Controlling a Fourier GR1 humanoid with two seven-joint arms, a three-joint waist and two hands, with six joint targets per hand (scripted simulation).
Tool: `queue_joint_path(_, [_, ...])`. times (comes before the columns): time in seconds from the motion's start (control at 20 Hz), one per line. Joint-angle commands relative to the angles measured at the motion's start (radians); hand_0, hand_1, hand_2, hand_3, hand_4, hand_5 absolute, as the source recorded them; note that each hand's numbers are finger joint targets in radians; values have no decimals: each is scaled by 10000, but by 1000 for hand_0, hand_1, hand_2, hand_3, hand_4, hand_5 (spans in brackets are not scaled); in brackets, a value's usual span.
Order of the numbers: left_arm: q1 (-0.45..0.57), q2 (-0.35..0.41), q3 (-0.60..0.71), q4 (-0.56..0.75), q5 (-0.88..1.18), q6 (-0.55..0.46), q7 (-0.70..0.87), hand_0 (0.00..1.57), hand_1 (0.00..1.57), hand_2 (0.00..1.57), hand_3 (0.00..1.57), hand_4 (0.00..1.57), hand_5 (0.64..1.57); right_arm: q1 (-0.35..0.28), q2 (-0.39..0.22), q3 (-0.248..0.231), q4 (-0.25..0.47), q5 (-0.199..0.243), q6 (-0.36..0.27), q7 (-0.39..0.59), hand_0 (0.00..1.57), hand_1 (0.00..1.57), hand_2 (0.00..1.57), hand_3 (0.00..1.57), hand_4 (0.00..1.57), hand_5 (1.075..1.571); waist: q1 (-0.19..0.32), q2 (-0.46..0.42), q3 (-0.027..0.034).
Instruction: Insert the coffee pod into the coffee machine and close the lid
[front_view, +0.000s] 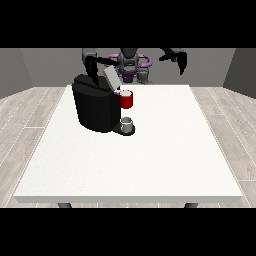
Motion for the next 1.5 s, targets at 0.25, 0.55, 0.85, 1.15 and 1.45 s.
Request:
queue_joint_path(0.25, [918, -9, -509, -1856, 184, 199, 711, 0, 0, 0, 0, 376, 1571, -706, -265, 43, 752, 113, 316, -556, 0, 0, 0, 0, 79, 1571, 133, 456, 2])
queue_joint_path(0.55, [718, 764, 104, -1346, 406, 37, -34, 0, 0, 0, 0, 312, 1571, -1621, -370, 256, 669, 446, 173, -582, 0, 0, 0, 0, 200, 1571, 50, 1217, 1])
queue_joint_path(0.85, [674, 614, -103, -826, -37, 434, -404, 0, 0, 0, 0, 346, 1571, -2678, 101, 921, 266, 835, -12, 157, 0, 0, 0, 0, 103, 1571, 77, 1226, -3])
queue_joint_path(1.15, [288, 891, -62, -841, 286, -46, -40, 0, 0, 0, 0, 380, 1571, -2764, 601, 1290, 64, 1197, -524, 350, 0, 0, 0, 0, 0, 1571, 447, 1254, -4])
queue_joint_path(1.45, [-46, 482, -509, -810, 68, 106, -33, 0, 0, 0, 0, 356, 1571, -3631, 29, 1442, -143, 1615, -458, 916, 0, 0, 0, 0, 82, 1571, 1055, 1712, -5])
